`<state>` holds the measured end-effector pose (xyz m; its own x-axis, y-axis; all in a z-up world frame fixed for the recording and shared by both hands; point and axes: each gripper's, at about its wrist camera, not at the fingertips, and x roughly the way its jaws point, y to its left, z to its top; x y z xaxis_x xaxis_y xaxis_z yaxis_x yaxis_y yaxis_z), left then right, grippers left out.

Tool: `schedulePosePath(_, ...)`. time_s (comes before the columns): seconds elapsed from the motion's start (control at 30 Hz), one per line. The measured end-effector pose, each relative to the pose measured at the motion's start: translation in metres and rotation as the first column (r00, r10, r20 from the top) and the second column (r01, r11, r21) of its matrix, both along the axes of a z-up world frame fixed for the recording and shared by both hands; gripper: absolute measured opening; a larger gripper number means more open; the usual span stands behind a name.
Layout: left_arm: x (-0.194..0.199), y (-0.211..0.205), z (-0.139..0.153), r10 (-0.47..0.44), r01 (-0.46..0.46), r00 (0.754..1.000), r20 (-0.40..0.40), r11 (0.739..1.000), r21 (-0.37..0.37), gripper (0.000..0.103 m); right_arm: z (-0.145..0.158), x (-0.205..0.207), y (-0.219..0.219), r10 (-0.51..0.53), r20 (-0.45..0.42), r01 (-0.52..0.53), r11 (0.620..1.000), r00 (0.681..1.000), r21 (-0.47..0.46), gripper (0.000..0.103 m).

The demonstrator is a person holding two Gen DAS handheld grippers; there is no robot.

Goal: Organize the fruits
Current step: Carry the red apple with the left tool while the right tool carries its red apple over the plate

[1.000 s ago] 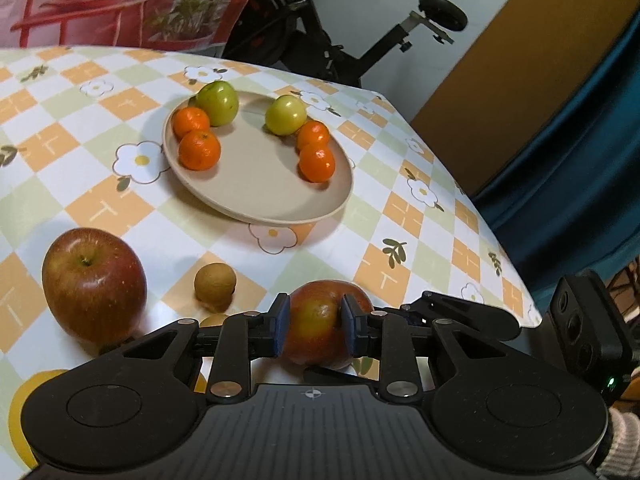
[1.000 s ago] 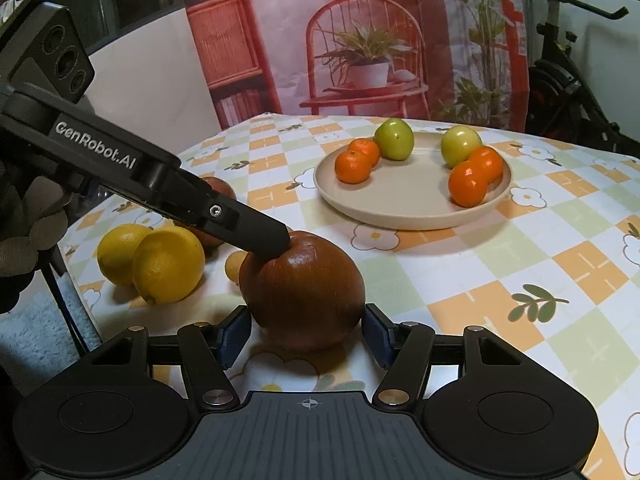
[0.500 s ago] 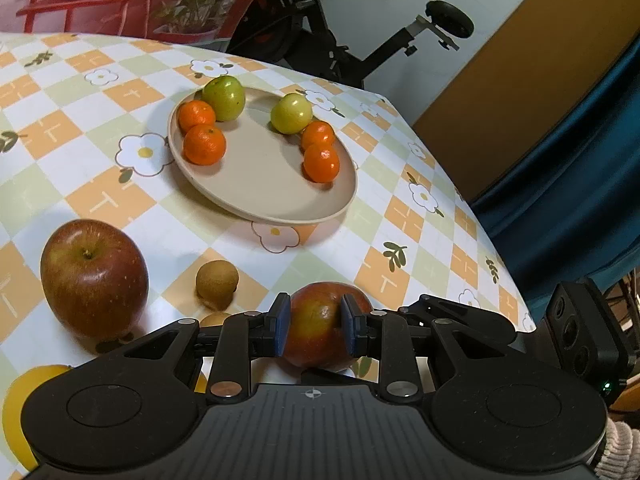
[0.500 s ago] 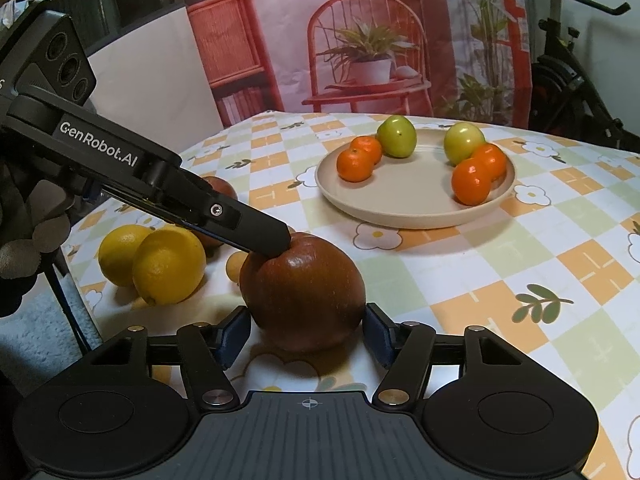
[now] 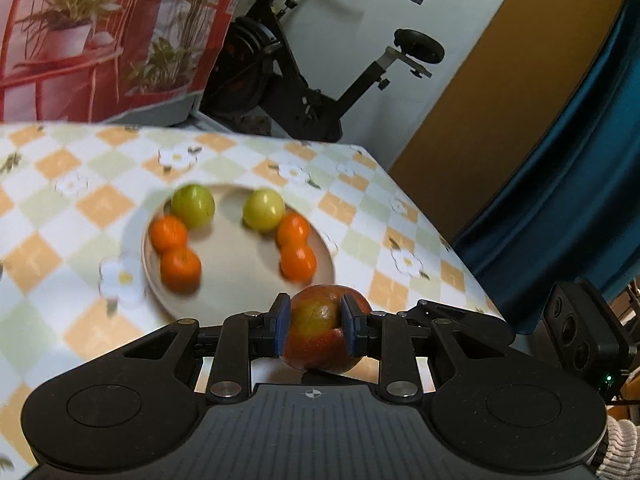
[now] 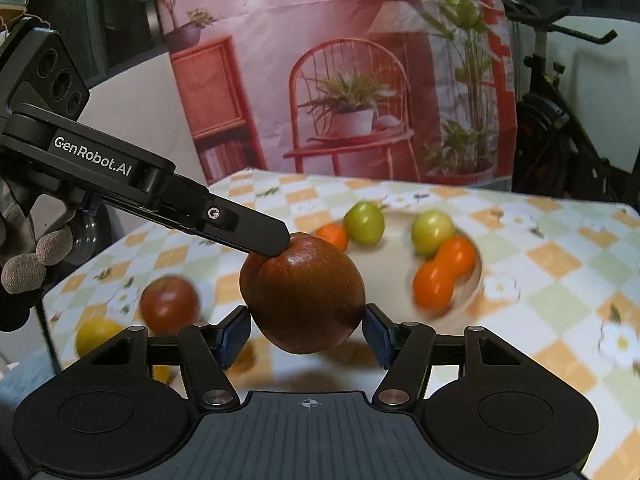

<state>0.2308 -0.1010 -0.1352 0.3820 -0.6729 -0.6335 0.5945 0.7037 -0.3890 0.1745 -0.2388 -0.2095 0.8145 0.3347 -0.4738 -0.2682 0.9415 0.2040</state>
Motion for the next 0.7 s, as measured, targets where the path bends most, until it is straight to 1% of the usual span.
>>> schedulePosePath(0.1,0.022,-0.007,-0.001,0.016,-0.016,1.000,-0.012,1.000,0.015,0.029,0.000,0.027,-0.005,-0.004,-0.012,0.004,1.000,1.000,-0.004,0.058)
schedulePosePath(0.2,0.045,-0.012,-0.002,0.028,-0.027,0.999,-0.023,0.999,0.030,0.029,-0.004,0.051,-0.009,-0.012,-0.025,0.012,1.000,1.000,0.012,0.058)
schedulePosePath(0.43,0.084,-0.019,-0.015,0.045,-0.041,0.998,-0.049,0.997,0.072,0.029,-0.019,0.099,-0.015,-0.034,-0.071,0.036,0.999,0.997,0.016,0.058)
schedulePosePath(0.57,0.098,-0.024,-0.020,0.049,-0.045,0.997,-0.051,0.994,0.095,0.029,-0.027,0.116,-0.017,-0.050,-0.100,0.051,0.999,0.994,0.016,0.058)
schedulePosePath(0.7,0.109,-0.025,-0.024,0.060,-0.054,0.996,-0.060,0.994,0.098,0.029,-0.031,0.129,-0.015,-0.068,-0.117,0.067,0.998,0.991,-0.007,0.057)
